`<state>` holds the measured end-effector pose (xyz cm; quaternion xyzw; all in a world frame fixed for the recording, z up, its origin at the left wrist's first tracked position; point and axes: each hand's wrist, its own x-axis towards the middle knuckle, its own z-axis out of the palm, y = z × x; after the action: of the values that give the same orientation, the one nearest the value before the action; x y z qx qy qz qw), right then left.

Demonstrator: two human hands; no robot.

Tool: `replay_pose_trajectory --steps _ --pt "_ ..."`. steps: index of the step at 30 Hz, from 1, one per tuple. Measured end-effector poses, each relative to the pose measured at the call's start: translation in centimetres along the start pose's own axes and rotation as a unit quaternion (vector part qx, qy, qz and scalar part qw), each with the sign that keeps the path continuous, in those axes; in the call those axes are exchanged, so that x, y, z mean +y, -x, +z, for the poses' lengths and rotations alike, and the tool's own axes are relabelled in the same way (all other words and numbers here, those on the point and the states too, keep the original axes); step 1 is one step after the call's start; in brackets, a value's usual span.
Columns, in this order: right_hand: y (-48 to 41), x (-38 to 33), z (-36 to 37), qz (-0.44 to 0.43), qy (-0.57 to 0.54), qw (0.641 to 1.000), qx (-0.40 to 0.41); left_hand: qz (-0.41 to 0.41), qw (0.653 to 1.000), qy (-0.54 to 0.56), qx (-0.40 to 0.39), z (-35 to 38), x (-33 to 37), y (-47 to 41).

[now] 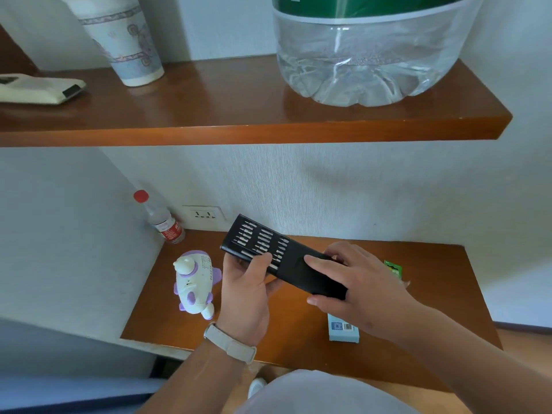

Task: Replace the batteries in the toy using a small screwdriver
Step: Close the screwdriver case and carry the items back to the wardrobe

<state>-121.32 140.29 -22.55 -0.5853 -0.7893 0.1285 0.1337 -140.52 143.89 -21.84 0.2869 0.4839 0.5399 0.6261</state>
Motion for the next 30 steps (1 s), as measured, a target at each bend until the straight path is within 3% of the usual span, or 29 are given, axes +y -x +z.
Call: replay_pose_trajectory --steps 7,14,18,26,30 --pt "-0.1 0.5 0.5 -0.003 0.015 1.000 0.008 0.006 1.000 -0.010 -0.018 0.6 -0.6 0.6" --pt "0.5 1.3 -0.1 -0.029 0.003 0.996 0.088 0.005 0.999 -0.012 -0.035 0.3 -0.7 0.5" --pt "1.0 2.2 -0.6 -0.045 0.004 0.995 0.087 0.000 0.999 -0.010 -0.031 -1.3 0.2 0.5" --pt "1.0 3.5 -1.0 -0.109 0.045 0.991 0.070 -0.015 0.969 -0.225 -0.098 -2.6 2.4 -0.3" --pt "0.6 3.4 -1.2 -0.078 -0.013 0.994 0.080 -0.006 0.976 -0.211 -0.063 -2.9 2.1 -0.4"
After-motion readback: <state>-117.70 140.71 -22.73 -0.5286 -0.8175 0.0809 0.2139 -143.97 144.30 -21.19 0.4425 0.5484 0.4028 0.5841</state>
